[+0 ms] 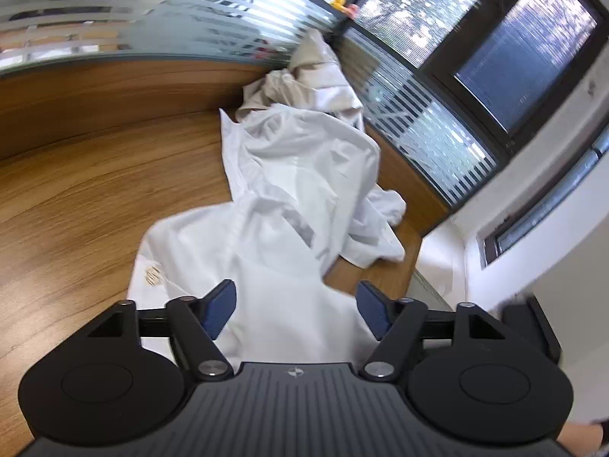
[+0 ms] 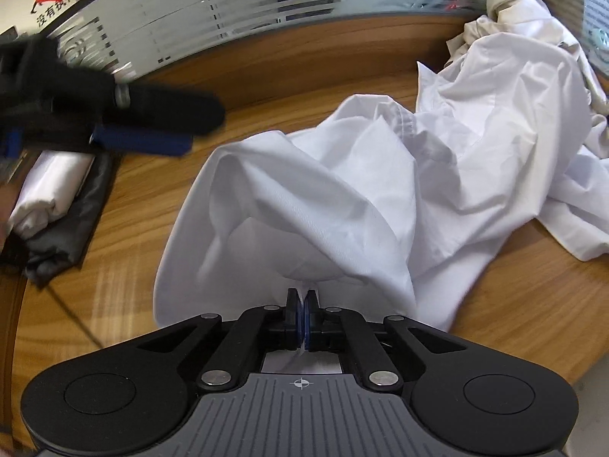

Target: Fold clothes

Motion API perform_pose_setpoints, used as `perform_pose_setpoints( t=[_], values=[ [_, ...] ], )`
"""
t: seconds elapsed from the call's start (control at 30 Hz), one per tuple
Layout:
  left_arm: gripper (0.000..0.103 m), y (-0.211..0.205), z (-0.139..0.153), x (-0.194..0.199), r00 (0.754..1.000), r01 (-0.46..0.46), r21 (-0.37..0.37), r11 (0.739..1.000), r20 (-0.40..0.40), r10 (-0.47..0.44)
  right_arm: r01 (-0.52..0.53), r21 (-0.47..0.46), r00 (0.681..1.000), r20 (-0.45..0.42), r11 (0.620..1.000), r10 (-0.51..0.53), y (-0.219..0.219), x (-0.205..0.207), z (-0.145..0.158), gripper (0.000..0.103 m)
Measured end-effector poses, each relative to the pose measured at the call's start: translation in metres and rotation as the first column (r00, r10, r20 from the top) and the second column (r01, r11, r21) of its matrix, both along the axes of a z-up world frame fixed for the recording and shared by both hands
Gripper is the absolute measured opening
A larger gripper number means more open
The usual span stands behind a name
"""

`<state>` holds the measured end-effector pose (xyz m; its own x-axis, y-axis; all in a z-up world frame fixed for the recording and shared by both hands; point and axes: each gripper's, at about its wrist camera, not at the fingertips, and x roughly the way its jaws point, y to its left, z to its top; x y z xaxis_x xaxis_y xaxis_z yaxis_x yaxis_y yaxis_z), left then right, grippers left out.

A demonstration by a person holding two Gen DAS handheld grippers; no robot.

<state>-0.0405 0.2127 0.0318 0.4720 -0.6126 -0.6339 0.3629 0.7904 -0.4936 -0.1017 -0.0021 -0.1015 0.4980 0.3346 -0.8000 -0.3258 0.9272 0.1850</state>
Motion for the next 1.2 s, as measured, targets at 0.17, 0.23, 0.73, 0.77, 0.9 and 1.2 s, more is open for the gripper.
perform_pose_setpoints(
  t=[0.17, 0.23, 0.73, 0.77, 0.9, 1.2],
  values=[
    [0.076, -0.008, -0.017, 0.031, 0.996, -0.018, -0.008, 1.000, -0.091, 0.017, 0.004, -0.001, 1.000, 0.000, 1.000, -0.004, -0.014, -0.021, 0.004, 0.004],
    [0.076, -0.016, -0.023, 0.044, 0.993, -0.018, -0.007, 1.000, -0.114, 0.017, 0.016, 0.004, 1.000, 0.004, 1.000, -0.016, -0.019, -0.028, 0.004, 0.004],
    [0.010, -0.093, -0.065, 0.096, 0.995, 0.032, 0.171, 0.985, -0.097, -0.015, 0.037, 0.034, 0.999, 0.027, 0.999, -0.038, -0.039, -0.048, 0.013, 0.003],
    [0.007, -0.093, -0.065, 0.096, 0.997, 0.006, 0.187, 0.982, -0.082, 0.010, 0.036, 0.035, 0.999, 0.031, 0.999, -0.037, -0.039, -0.048, 0.014, 0.003],
    [0.003, -0.088, -0.065, 0.094, 0.991, -0.113, 0.236, 0.965, -0.042, 0.126, 0.037, 0.057, 0.997, 0.063, 0.998, -0.041, -0.044, -0.049, 0.024, 0.003],
    [0.002, -0.040, -0.041, 0.089, 0.910, -0.415, 0.226, 0.881, 0.085, 0.406, 0.099, 0.192, 0.976, 0.173, 0.976, -0.133, -0.065, -0.048, 0.068, 0.003]
  ],
)
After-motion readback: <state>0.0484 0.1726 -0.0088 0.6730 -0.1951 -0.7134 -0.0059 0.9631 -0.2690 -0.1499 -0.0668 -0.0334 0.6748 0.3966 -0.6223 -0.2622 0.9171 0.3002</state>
